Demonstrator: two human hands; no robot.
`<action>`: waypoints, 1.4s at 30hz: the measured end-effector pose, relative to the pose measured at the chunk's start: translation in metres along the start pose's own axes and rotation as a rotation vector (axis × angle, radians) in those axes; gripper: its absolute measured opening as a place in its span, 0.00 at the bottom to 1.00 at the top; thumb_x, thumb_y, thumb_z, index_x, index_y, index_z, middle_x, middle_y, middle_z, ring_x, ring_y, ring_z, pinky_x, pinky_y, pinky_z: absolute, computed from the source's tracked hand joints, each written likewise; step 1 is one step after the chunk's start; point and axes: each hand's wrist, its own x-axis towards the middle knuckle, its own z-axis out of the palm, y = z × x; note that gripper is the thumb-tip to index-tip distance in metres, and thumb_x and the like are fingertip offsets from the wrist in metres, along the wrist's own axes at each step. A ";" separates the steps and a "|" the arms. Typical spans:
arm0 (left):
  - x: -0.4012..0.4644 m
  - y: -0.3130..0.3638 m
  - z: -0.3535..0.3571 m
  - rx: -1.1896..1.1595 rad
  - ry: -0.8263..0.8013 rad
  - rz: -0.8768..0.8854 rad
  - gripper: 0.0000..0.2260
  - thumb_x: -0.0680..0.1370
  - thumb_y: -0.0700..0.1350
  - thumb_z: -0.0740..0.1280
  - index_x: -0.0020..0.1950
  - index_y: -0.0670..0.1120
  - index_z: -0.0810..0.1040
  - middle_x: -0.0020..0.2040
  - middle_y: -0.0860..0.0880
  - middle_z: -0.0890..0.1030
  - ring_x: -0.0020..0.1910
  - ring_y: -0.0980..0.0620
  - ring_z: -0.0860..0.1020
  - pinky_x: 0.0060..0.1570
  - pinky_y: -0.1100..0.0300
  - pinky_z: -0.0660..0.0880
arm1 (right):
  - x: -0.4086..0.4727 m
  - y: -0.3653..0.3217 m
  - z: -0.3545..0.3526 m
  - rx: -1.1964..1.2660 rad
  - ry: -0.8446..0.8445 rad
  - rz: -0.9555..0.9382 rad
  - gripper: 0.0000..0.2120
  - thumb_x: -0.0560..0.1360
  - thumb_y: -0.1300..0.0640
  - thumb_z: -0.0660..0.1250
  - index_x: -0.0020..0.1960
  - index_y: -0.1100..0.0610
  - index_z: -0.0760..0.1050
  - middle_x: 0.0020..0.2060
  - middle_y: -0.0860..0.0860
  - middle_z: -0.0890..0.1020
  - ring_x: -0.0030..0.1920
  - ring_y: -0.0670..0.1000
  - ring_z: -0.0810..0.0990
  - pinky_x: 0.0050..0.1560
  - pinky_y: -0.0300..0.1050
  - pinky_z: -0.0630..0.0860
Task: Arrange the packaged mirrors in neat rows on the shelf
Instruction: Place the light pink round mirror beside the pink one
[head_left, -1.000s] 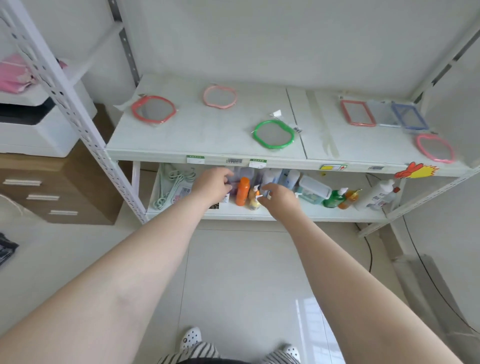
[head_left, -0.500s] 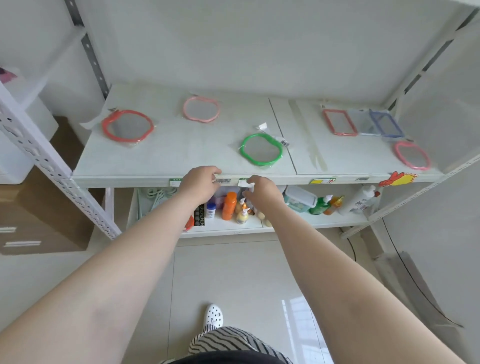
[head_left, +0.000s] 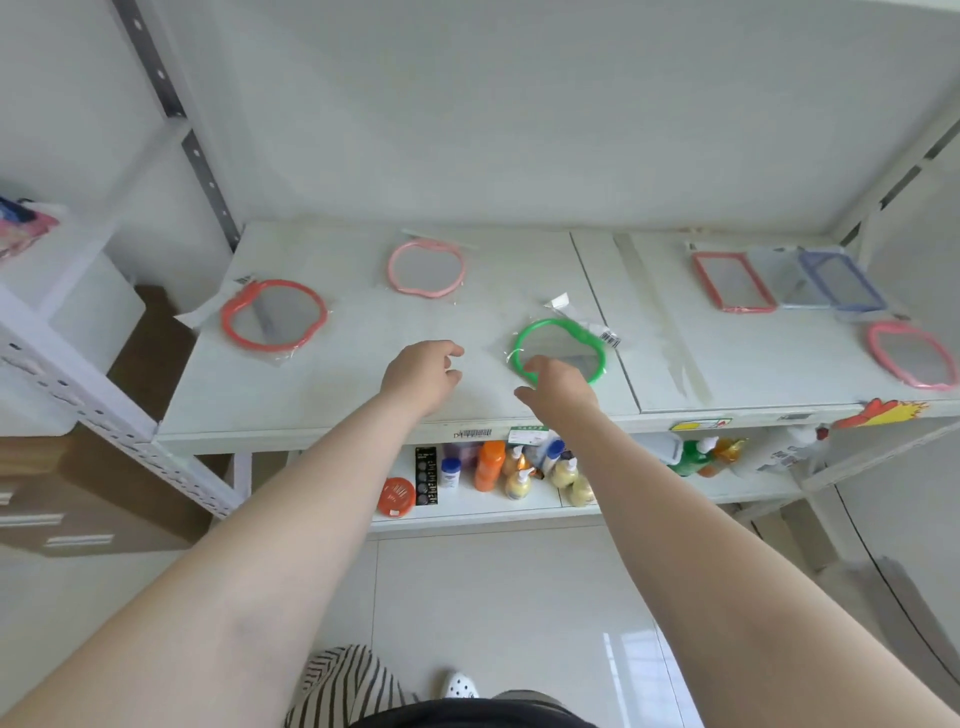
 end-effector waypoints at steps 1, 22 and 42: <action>0.006 -0.002 -0.001 -0.002 -0.008 -0.001 0.17 0.77 0.44 0.63 0.66 0.50 0.74 0.61 0.48 0.79 0.62 0.47 0.75 0.60 0.58 0.69 | 0.004 -0.001 0.000 0.013 0.004 0.003 0.22 0.76 0.53 0.65 0.70 0.53 0.68 0.64 0.55 0.76 0.64 0.56 0.74 0.55 0.49 0.74; 0.166 -0.115 -0.091 0.119 -0.067 -0.005 0.20 0.78 0.45 0.63 0.69 0.41 0.71 0.66 0.41 0.75 0.67 0.42 0.72 0.65 0.54 0.68 | 0.132 -0.129 0.028 0.202 0.069 0.180 0.21 0.78 0.52 0.64 0.70 0.53 0.69 0.62 0.53 0.77 0.63 0.55 0.75 0.61 0.49 0.74; 0.266 -0.129 -0.007 -0.270 0.080 -0.201 0.17 0.74 0.44 0.67 0.61 0.39 0.74 0.59 0.38 0.78 0.58 0.39 0.78 0.58 0.48 0.76 | 0.243 -0.120 0.097 0.263 0.303 0.274 0.24 0.77 0.47 0.63 0.65 0.63 0.69 0.63 0.58 0.69 0.66 0.59 0.65 0.52 0.47 0.67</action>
